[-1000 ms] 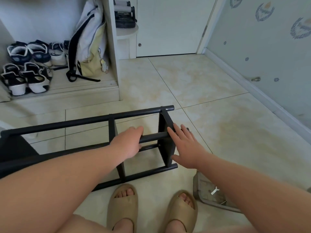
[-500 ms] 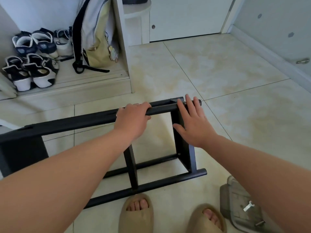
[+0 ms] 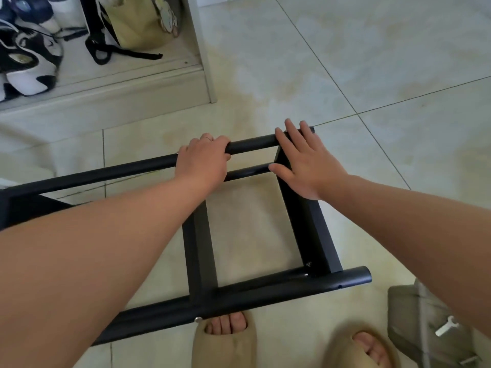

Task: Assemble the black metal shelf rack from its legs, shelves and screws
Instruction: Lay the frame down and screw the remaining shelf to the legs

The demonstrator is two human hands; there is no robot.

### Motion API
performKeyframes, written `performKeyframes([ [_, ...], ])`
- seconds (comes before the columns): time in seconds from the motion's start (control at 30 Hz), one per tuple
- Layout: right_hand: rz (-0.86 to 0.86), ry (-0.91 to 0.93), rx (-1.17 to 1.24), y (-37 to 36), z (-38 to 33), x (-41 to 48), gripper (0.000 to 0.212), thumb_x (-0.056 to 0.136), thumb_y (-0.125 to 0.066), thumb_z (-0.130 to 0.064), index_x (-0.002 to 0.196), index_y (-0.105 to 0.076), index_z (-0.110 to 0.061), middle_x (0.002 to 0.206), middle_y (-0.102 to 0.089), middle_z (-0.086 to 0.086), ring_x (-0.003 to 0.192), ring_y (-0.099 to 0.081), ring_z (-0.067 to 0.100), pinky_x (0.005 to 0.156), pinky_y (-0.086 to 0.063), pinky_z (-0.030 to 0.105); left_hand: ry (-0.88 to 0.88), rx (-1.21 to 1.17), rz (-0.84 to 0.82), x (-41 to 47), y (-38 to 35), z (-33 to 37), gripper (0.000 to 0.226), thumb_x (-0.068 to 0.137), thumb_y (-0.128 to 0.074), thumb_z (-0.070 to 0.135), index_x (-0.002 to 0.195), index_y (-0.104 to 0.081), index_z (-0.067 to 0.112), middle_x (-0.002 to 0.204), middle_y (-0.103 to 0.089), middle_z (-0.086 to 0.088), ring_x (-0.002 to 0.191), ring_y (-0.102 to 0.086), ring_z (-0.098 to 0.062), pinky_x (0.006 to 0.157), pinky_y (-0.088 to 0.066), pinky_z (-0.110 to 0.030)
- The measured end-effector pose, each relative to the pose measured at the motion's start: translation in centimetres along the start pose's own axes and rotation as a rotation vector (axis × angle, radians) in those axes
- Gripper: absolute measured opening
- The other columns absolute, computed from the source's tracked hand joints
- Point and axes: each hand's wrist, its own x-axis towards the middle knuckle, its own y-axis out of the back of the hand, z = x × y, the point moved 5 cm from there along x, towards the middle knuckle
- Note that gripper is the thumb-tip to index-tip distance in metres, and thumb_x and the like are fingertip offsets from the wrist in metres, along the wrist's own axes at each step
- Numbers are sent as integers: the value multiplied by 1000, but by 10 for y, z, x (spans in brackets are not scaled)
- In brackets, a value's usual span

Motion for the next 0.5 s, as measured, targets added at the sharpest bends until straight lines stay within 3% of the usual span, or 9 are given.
performKeyframes([
  [0.17,-77,-8,6,-4,1,0,77,102,-25,-62,162,2,-22,169,13,-4,155,16,23,127,-1,42,69,-36,-53,2,-3,-4,25,104,-44,26,126,-56,21,110,-57,-7,98,-55,-29,88,-46,-44],
  [0.27,-113,-38,-19,5,9,-15,78,101,-23,-63,162,4,-23,169,15,-6,155,17,22,127,1,43,90,-12,-112,-6,-1,3,34,102,-48,33,134,-48,21,124,-56,-7,113,-52,-30,98,-41,-44],
  [0.37,-135,-64,-44,20,20,-45,79,100,-20,-65,162,7,-25,168,19,-8,154,19,21,126,2,43,67,29,-164,-26,0,22,54,101,-45,44,148,-31,24,155,-33,-9,144,-26,-34,116,-25,-51],
  [0.43,-144,-78,-60,33,29,-70,79,98,-18,-66,161,8,-27,167,19,-8,154,20,21,126,3,43,2,15,-172,-41,4,44,63,102,-41,48,156,-19,26,166,-13,-7,152,-6,-33,122,-12,-53],
  [0.5,-145,-99,-63,45,39,-99,80,96,-17,-67,161,9,-29,167,19,-10,154,20,20,125,3,43,-80,-20,-173,-55,10,69,64,102,-38,50,158,-15,28,168,-6,-5,153,0,-31,123,-7,-53],
])
